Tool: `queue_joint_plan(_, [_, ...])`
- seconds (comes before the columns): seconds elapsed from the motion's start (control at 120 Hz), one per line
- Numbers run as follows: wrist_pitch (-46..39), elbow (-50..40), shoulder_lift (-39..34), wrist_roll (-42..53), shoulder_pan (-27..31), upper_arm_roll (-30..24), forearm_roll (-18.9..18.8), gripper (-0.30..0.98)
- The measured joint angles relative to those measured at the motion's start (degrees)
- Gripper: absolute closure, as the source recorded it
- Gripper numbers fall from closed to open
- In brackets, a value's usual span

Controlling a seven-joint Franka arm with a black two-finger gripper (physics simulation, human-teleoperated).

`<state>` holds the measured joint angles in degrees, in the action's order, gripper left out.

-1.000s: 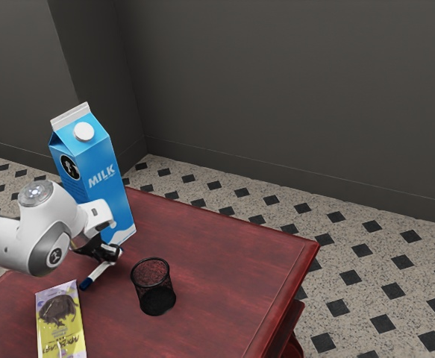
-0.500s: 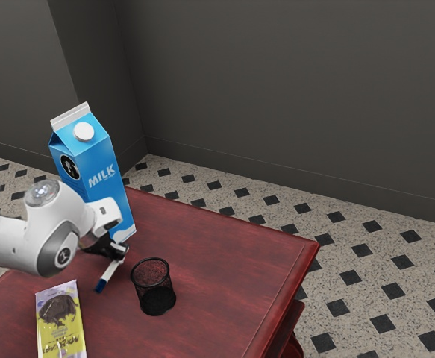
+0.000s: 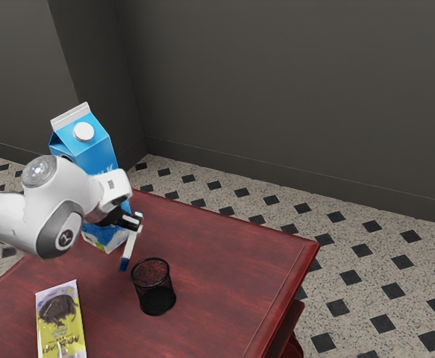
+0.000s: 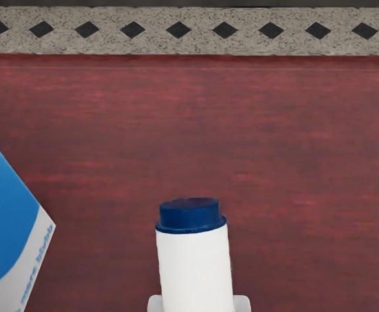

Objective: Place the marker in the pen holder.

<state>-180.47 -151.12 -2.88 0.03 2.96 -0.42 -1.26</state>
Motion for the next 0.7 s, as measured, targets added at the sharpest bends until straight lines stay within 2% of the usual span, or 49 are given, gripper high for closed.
queue_joint_plan(0.35, [3.23, -0.09, -12.67, 0.59, 1.84, -0.92, -5.87, 0.78])
queue_joint_plan(0.55, [2.37, -1.93, -16.63, 0.39, 0.81, -9.12, 0.32, 0.76])
queue_joint_plan(0.7, [2.39, -3.24, -17.08, -0.58, 0.82, -12.19, 2.32, 0.75])
